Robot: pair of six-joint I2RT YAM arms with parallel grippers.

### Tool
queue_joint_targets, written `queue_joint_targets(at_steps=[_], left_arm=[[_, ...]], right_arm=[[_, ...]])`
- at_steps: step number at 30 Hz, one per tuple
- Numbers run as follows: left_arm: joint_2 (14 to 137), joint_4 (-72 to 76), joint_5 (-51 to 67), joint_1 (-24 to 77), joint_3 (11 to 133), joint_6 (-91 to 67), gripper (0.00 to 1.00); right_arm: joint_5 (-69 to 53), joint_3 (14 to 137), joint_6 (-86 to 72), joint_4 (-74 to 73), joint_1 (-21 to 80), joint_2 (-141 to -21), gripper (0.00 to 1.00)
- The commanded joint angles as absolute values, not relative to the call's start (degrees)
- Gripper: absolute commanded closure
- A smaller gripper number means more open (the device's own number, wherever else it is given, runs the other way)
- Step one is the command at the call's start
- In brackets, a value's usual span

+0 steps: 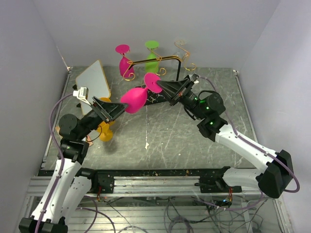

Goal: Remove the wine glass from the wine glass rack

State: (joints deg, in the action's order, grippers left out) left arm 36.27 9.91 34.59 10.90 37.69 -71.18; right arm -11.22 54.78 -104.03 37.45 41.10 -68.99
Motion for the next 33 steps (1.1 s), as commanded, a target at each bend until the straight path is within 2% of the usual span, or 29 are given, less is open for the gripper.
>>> queue_joint_targets(at_steps=[1, 5, 9, 13, 15, 18, 22, 25, 29, 33], left_arm=[[36.25, 31.84, 37.87, 10.55, 33.4, -84.67, 0.25], [36.38, 40.04, 38.03, 10.55, 31.12, -89.42, 0.44], [35.89, 41.59, 37.79, 10.55, 30.57, -90.87, 0.7], [35.15, 37.88, 37.86, 10.55, 30.94, -89.44, 0.91], [34.44, 32.68, 38.43, 10.57, 31.97, -86.45, 0.93], [32.15, 20.33, 38.07, 10.63, 34.55, -79.97, 0.93], [30.17, -3.37, 35.11, 10.63, 41.42, -66.73, 0.93], [31.79, -18.25, 33.41, 10.63, 45.45, -58.33, 0.93], [36.81, -30.88, 33.91, 10.8, 47.13, -51.15, 0.93], [40.98, -37.62, 33.38, 12.13, 47.9, -46.57, 0.93]], right_arm=[[-12.96, 52.34, -109.08, 45.65, 41.05, -68.89, 1.0], [-11.94, 50.27, -110.02, 47.47, 41.11, -69.25, 1.0], [-10.84, 49.67, -108.54, 46.89, 41.06, -69.13, 1.0], [-8.67, 50.32, -102.48, 38.81, 41.1, -67.22, 0.86], [-7.1, 50.38, -95.75, 33.46, 41.1, -65.38, 0.74], [-2.78, 49.54, -86.05, 23.13, 41.09, -61.43, 0.5], [6.94, 46.74, -73.47, 10.3, 41.0, -54.97, 0.34], [15.15, 45.02, -63.92, 1.83, 40.9, -50.21, 0.17], [24.65, 43.92, -54.37, -5.65, 40.85, -45.49, 0.02], [29.58, 43.45, -49.16, -7.48, 40.71, -43.72, 0.0]])
